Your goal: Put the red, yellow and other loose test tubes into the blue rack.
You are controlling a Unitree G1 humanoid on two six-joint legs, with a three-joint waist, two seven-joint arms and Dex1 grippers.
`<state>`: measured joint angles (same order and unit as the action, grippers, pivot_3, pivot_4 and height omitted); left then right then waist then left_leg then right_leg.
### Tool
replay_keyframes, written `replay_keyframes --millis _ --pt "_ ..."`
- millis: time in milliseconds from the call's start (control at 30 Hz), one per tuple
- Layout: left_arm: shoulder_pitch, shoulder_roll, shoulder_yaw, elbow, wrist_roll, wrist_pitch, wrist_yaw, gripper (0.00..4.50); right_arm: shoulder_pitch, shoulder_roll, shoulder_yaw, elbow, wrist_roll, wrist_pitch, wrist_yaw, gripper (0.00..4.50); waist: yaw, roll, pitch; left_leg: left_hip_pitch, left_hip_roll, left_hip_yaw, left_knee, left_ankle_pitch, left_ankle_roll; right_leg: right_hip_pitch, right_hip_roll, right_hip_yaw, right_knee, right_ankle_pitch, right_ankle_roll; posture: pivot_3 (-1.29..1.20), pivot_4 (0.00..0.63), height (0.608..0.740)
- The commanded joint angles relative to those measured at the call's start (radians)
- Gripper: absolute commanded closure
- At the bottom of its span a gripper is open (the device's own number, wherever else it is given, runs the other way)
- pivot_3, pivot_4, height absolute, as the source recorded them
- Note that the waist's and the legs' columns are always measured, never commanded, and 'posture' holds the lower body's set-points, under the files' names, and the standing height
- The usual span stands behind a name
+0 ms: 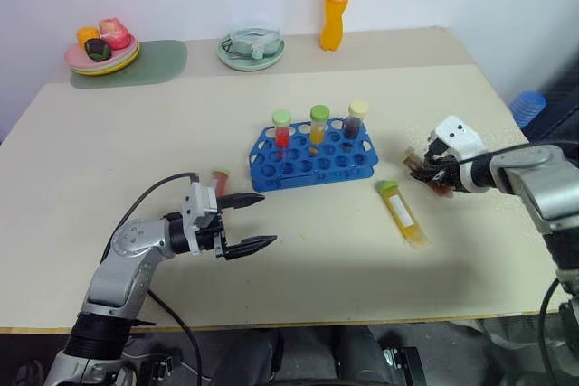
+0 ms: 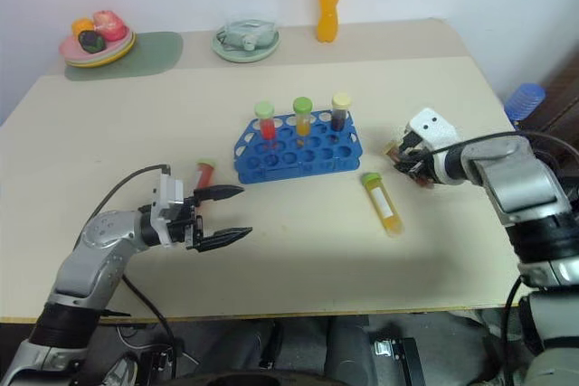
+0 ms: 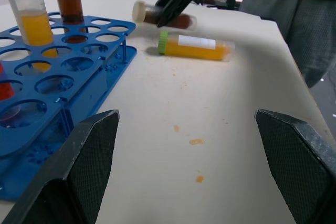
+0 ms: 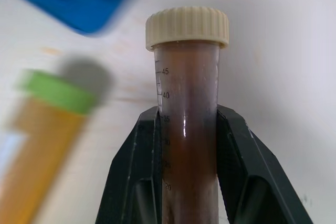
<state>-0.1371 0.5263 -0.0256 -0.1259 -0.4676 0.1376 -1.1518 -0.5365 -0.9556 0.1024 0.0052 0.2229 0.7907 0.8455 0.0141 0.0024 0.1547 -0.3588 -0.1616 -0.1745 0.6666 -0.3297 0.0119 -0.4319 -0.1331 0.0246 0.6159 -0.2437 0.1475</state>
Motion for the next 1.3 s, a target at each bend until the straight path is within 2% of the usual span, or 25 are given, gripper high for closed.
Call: replay_keyframes --millis 33,100,233,400,533,833,1100,1300 --pt "-0.02 -0.01 0.008 0.009 0.004 -0.039 0.005 0.25 0.074 0.027 -0.13 -0.156 0.001 -0.127 -0.069 3.64 -0.002 0.0 0.0 0.0 0.0 0.0 0.0 0.0 0.0 0.0 0.0 0.0 0.0 0.0 0.0 0.0 0.15 0.74" --pt "-0.028 -0.021 0.009 0.024 0.01 -0.056 0.014 0.25 0.116 0.055 -0.162 -0.2 -0.025 -0.192 -0.119 3.64 0.0 0.0 0.0 0.001 0.0 0.001 0.0 0.0 0.0 0.0 0.0 0.0 0.001 0.0 0.0 0.0 0.15 0.74" --pt "-0.039 -0.029 0.01 0.044 0.017 -0.073 0.017 0.25 0.114 0.296 -0.248 -0.298 0.11 -0.226 -0.22 3.64 -0.004 0.0 0.0 0.002 0.001 0.002 0.0 0.0 0.0 0.0 0.0 0.0 0.001 0.0 0.0 0.0 0.15 0.74" --pt "-0.05 -0.031 0.008 0.056 0.017 -0.079 0.015 0.25 0.126 0.496 -0.261 -0.345 0.129 -0.279 -0.347 3.64 0.002 -0.001 0.0 0.001 0.001 0.001 0.0 0.0 0.0 0.0 0.0 0.0 0.001 0.001 -0.001 0.0 0.15 0.74" --pt "-0.071 -0.048 0.014 0.078 0.025 -0.098 0.036 0.25 0.167 0.658 -0.261 -0.342 0.129 -0.434 -0.425 3.64 -0.001 -0.001 0.0 0.002 0.001 0.001 0.0 0.0 0.0 0.001 0.001 0.0 0.001 0.001 -0.001 0.0 0.15 0.74" --pt "-0.119 -0.108 0.027 0.131 0.032 -0.132 0.113 0.25 0.227 0.802 -0.224 -0.169 0.081 -0.71 -0.453 3.64 -0.008 -0.001 0.0 0.003 0.001 0.001 -0.001 0.0 -0.001 0.0 0.001 0.0 0.002 0.001 -0.001 0.0 0.15 0.74" --pt "-0.099 -0.147 0.019 0.099 0.018 -0.079 0.18 0.25 0.176 0.854 -0.184 0.098 0.019 -0.933 -0.44 3.64 -0.024 0.0 0.0 0.003 0.001 0.001 -0.001 0.001 -0.001 0.0 0.001 0.0 0.003 0.001 -0.001 0.0 0.15 0.74" --pt "-0.099 -0.172 0.005 0.073 0.02 -0.061 0.211 0.25 0.159 0.871 -0.172 0.211 -0.006 -1.019 -0.447 3.64 -0.029 0.0 -0.001 0.004 0.001 0.001 -0.001 0.001 -0.001 0.0 0.002 0.0 0.004 0.001 -0.001 0.0 0.15 0.74"
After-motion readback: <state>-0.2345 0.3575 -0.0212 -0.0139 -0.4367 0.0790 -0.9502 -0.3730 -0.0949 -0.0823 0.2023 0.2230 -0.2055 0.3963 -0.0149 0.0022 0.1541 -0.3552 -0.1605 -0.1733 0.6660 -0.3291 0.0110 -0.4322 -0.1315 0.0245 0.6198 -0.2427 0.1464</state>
